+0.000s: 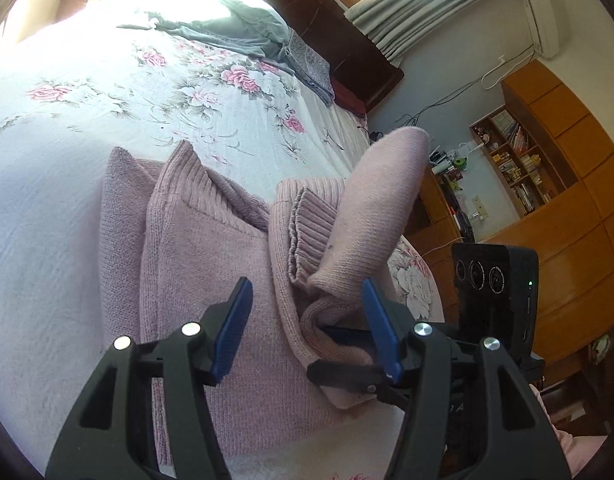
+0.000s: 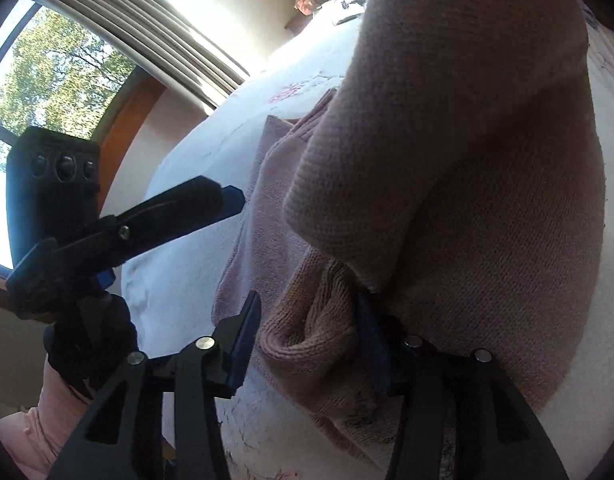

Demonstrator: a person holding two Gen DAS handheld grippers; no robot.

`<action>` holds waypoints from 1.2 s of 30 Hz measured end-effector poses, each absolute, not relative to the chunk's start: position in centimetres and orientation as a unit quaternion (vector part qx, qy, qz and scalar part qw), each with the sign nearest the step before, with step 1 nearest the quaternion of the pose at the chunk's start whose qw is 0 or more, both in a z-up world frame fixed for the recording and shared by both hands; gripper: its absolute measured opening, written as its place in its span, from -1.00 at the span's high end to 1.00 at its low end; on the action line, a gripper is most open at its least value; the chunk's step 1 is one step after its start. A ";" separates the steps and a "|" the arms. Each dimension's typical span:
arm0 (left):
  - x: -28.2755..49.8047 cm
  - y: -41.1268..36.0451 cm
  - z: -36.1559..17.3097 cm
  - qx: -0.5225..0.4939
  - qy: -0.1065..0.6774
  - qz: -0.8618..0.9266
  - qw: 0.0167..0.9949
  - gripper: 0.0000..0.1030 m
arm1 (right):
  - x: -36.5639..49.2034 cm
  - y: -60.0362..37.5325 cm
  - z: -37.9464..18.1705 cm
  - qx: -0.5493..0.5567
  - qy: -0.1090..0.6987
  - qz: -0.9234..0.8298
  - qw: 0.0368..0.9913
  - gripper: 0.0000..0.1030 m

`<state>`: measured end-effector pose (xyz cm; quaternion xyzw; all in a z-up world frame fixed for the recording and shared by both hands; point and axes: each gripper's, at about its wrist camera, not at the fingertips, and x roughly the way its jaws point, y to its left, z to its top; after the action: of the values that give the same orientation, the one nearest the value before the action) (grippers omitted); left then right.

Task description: Fold small clothes

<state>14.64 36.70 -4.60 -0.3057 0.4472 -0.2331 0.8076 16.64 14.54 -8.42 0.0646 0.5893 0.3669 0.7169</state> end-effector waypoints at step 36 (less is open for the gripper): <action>23.1 29.8 -9.2 -0.345 0.526 -0.218 0.746 -0.36 | 12.6 -1.7 -8.2 0.259 0.550 0.297 0.736 0.00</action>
<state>23.12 29.77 -9.21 -0.3447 0.5261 -0.2185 0.7461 12.62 -1.75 -8.18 0.2594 0.5501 0.2968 0.7362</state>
